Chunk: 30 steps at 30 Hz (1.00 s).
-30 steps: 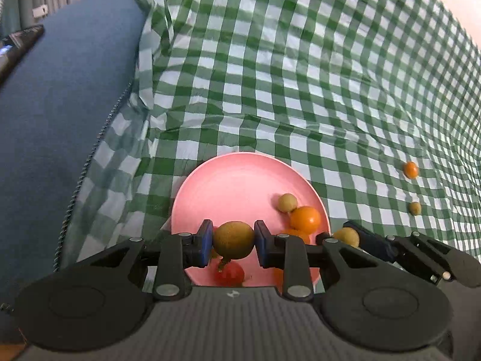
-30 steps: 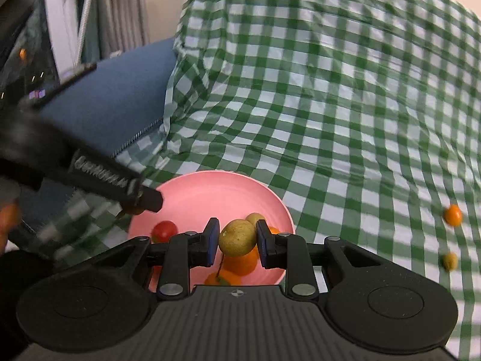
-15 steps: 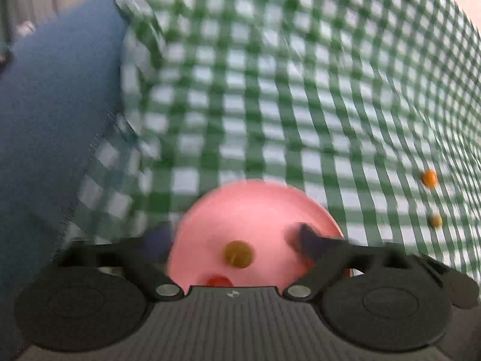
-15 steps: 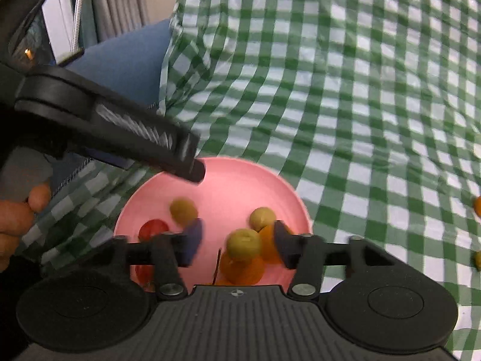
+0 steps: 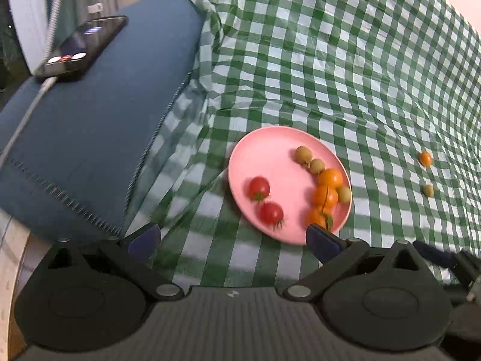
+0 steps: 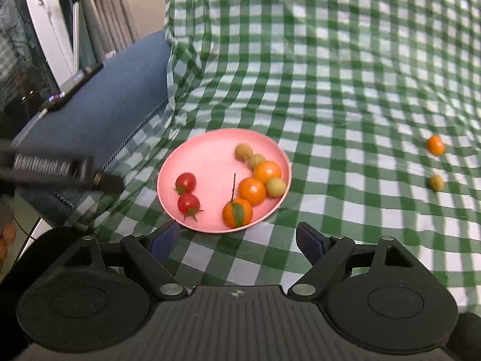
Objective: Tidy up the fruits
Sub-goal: 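Lift both open tools away from the pink plate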
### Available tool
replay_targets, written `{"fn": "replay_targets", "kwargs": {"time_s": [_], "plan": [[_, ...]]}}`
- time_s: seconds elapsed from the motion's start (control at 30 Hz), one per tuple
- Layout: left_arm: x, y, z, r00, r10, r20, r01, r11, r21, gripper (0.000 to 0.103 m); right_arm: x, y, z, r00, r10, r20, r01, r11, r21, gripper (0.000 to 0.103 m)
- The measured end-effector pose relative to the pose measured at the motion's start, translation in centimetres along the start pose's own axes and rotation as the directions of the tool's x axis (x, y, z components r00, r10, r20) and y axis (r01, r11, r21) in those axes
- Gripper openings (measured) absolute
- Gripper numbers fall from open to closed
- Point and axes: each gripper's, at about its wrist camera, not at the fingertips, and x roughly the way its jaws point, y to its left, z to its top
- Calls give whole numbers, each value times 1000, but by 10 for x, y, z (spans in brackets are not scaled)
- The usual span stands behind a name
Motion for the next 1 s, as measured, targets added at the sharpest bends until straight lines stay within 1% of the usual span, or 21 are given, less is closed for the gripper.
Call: {"fn": "replay_targets", "kwargs": {"time_s": [0.07,0.17,0.3,0.43,0.8,1.0], "plan": [[-15,0,-11,1000,9,29,-10,1000,12,103,-19,1,1,999,-12,45,11,1000,10,87],[-35,-3,-22,998,12,58,-13,1000,21,103,-44,11,-1,993,-26,113,27,1000,-15,91],[-59,-7,-34,994,10,106,-12,1000,20,103,-69,22,-3,986,-12,167,21,998,-51,93],[-77,-11,-43,990,-3,144,-1,1000,24,103,-89,28,-6,977,-10,214,23,998,-61,95],[-117,-14,-59,973,-23,228,14,999,42,103,-126,39,-23,963,-6,270,15,999,-29,102],[-129,-13,-62,966,-19,258,6,999,48,103,-135,42,-28,957,-2,289,9,1000,-24,102]]}}
